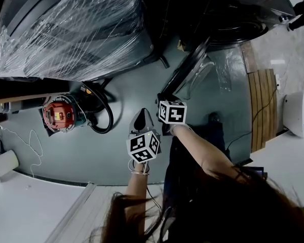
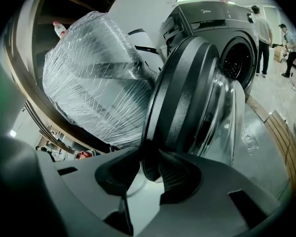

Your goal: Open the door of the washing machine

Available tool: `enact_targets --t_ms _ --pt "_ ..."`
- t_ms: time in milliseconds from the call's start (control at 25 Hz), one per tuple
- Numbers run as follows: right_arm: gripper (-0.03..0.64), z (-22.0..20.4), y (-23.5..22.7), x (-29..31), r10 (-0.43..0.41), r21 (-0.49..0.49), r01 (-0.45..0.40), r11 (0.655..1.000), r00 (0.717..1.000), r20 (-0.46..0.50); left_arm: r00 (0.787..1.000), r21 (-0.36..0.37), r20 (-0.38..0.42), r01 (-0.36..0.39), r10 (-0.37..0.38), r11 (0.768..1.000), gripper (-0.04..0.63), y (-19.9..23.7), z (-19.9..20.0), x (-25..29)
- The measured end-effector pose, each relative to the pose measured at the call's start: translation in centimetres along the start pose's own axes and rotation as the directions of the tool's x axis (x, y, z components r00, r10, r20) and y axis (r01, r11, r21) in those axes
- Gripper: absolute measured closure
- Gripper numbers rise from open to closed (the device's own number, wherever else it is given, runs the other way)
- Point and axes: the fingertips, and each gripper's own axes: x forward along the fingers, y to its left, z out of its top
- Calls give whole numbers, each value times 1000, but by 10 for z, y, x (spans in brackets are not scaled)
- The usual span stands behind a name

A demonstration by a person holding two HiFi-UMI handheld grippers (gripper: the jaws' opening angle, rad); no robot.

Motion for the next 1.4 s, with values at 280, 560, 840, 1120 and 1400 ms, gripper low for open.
enact_targets --t_ms 280,560,840,1120,1400 --pt "503 9 12 13 2 36 -2 999 1000 2 1000 -14 3 -18 18 1000 584 11 3 0" --pt "503 19 23 22 10 57 -11 998 1000 9 999 -24 6 -35 36 999 583 21 4 -3" --pt "504 24 31 34 16 65 -16 998 1000 5 998 -40 25 -53 54 998 583 34 9 -6" --pt "506 28 36 41 16 62 -15 998 1000 -4 997 -45 29 -76 78 996 583 46 8 -14" --pt "508 29 41 46 49 38 -48 998 998 -26 995 -55 9 -100 101 993 583 51 -4 -29"
